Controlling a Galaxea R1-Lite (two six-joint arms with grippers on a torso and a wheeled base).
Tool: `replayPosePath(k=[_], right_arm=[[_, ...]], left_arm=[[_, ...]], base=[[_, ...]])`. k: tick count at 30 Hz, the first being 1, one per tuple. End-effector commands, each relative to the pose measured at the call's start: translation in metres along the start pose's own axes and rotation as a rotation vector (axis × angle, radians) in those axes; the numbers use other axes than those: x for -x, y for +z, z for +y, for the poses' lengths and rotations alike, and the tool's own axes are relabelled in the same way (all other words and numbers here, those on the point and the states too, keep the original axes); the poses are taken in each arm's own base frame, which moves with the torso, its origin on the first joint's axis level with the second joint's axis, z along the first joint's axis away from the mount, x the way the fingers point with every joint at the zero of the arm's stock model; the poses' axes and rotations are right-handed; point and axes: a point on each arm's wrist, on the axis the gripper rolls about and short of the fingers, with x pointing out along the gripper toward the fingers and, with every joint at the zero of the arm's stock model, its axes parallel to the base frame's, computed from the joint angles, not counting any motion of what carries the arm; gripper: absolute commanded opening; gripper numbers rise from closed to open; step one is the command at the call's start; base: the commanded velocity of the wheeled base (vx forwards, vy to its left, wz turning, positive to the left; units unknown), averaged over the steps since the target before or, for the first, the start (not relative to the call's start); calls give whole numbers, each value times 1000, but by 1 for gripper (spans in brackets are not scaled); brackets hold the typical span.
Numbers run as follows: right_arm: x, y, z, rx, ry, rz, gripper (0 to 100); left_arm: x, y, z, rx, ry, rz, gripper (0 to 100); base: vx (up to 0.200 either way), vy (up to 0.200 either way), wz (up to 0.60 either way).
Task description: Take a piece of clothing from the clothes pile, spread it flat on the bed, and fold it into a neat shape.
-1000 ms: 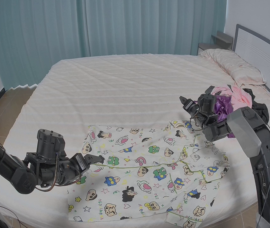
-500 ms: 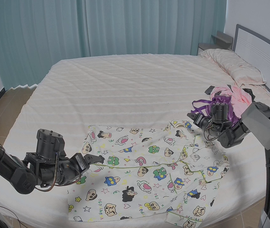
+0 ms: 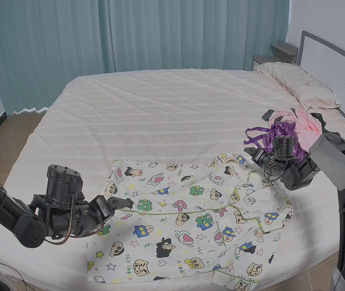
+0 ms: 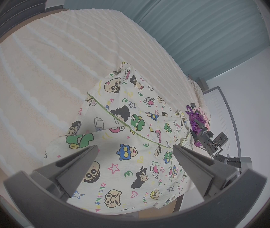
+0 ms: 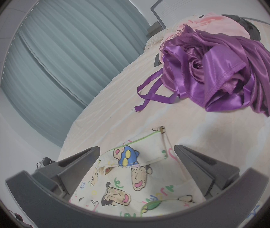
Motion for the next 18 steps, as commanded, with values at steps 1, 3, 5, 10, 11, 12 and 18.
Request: replayPosePath(k=[1,3,5,10,11,12,18], right_arm=[[-3,-1,3,-8,14,-3,100],[-3,0,4,-9,16,-3,100],[-2,2,5,-12,25,-4,100],[-1,2,7,-59,46,14,100],[-1,2,7,-81,53,32,100],[-1,1,6,-91,51,49,100],[-1,1,8,-131,43,80,100]], left_arm=[[-1,0,0,0,1,1,100],[0,0,0,0,0,0,100],[-1,0,0,-1,1,2,100],[0,0,0,-1,-1,1,100],[0,0,0,-1,-1,1,100],[0,0,0,-1,-1,1,100],[-1,-1,0,0,2,3,100]], base=[[0,0,0],[0,0,0],[0,0,0],[0,0,0],[0,0,0],[0,0,0],[0,0,0]])
